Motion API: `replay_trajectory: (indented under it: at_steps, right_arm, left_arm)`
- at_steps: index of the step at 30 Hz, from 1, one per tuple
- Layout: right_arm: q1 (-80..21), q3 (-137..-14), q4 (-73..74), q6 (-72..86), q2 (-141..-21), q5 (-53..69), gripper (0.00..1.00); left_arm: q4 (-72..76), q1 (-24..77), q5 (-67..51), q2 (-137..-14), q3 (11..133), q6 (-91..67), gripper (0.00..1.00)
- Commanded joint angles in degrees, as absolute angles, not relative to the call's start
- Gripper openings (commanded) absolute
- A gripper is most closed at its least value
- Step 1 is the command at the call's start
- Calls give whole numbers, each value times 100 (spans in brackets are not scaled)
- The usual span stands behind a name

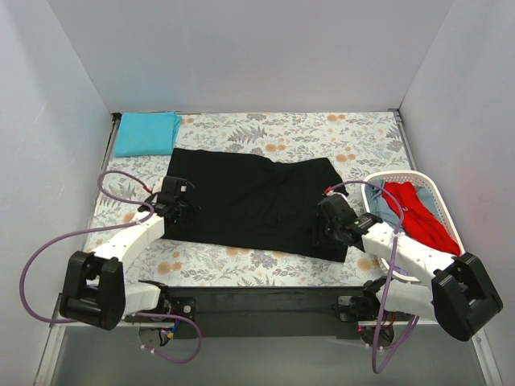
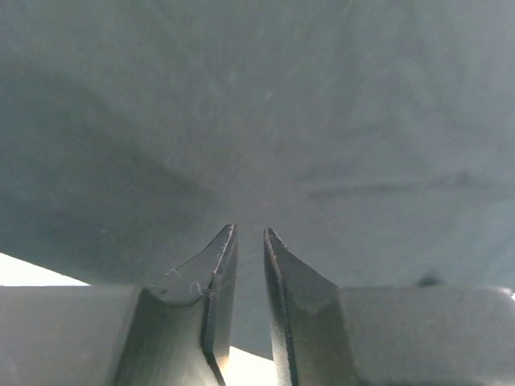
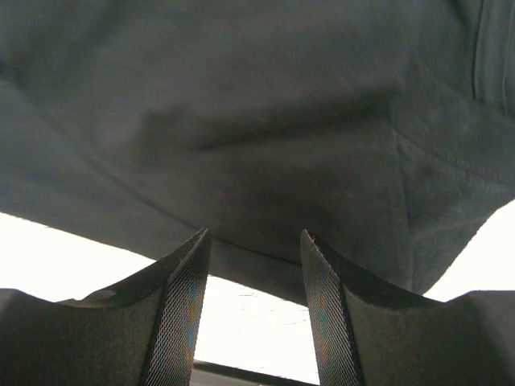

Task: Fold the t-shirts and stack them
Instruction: Fold the tshirt

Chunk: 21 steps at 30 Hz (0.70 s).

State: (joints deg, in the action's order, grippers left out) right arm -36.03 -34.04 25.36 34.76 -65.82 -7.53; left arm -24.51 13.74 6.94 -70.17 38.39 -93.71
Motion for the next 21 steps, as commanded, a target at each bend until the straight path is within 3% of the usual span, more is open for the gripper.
replay_trajectory:
  at_steps: [1,9,21]
  right_arm:
    - [-3630,-3138,2294,3770,-6442,-984,56]
    - [-3630,-2514,2504,3964,-6065,-818,57]
    - [-3639,-2470,3322,3964,-5379,-378,58]
  left_arm:
    - [-1802,1590,606,-7294,3551,-9676,17]
    - [-1819,1731,984,-7304,2656,-10651,14]
    - [-2267,1758,616,-6725,2127,-10960,14]
